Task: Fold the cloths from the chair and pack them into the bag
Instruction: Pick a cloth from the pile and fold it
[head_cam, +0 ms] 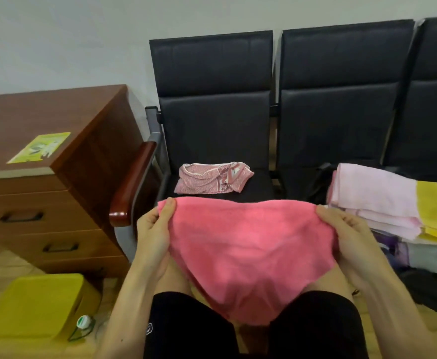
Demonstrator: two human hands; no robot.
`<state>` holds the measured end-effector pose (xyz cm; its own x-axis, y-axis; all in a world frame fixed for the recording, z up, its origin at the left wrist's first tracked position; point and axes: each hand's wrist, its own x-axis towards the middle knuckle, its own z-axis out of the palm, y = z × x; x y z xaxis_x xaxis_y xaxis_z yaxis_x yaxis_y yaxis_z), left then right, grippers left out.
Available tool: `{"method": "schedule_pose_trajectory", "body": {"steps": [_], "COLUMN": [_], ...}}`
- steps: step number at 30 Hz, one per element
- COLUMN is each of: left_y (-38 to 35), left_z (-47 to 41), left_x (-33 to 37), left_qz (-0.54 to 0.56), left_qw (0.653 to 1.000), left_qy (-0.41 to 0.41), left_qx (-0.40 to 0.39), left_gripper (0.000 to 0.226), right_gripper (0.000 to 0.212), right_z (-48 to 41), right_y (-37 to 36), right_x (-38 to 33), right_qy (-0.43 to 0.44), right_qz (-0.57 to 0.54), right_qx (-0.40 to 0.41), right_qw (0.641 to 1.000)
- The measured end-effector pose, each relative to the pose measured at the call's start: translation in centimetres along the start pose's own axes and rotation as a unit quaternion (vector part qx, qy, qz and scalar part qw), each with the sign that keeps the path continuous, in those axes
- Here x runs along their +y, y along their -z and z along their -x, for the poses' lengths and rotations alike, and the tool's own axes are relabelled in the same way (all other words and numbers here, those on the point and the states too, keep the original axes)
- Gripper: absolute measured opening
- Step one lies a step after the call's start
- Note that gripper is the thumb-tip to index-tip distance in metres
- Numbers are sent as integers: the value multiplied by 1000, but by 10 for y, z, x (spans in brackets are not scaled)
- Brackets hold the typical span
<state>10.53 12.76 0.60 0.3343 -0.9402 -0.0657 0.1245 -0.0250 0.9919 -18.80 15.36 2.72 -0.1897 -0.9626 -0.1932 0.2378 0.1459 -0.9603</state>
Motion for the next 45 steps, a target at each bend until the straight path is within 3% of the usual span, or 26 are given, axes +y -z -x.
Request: {"method": "schedule_pose_trajectory", "body": {"steps": [4, 6, 9, 12, 18, 26, 28, 31, 35, 39, 42, 45], "left_y": [-19, -31, -46, -55, -61, -58, -58, -58, -56, -59, -66, -71], "left_z": [18, 27, 38, 46, 58, 57, 57, 55, 45, 33, 23, 13], "left_x": [-7, -10, -11, -11, -10, -18, -17, -23, -30, -23, -13, 0], "left_qz": [45, 50, 54, 20, -28, -65, -92, -145, -154, -172, -114, -57], "left_qw": [998, 997, 995, 993, 979, 963, 952, 947, 956, 953, 963, 967], "left_qy": [33, 34, 32, 8, -42, -89, -111, -144, -161, -155, -119, -92], "left_qx": [-23, -37, -75, -119, -197, -246, -270, -248, -188, -198, -214, -233], "left_gripper": [24, 22, 21, 21, 17, 13, 24, 46, 17, 24, 26, 39], "right_gripper": [24, 40, 44, 46, 27, 26, 28, 30, 26, 19, 20, 16], "right_z": [12, 14, 19, 24, 27, 21, 20, 22, 27, 22, 20, 10], "right_y": [-17, -24, -41, -55, -63, -64, -64, -64, -66, -64, -61, -52], "right_x": [12, 20, 23, 26, 27, 26, 24, 22, 23, 24, 20, 35], "right_qy": [-7, -2, -1, 20, 12, 0, -4, -24, -49, -95, -69, -36], "right_qz": [-25, 1, 29, 40, 69, 85, 76, 57, 27, -29, -22, 22], "right_qx": [5, -20, -47, -57, -64, -74, -73, -91, -137, -118, -129, -22], "right_qw": [1000, 1000, 998, 997, 995, 994, 994, 994, 989, 988, 989, 999]}}
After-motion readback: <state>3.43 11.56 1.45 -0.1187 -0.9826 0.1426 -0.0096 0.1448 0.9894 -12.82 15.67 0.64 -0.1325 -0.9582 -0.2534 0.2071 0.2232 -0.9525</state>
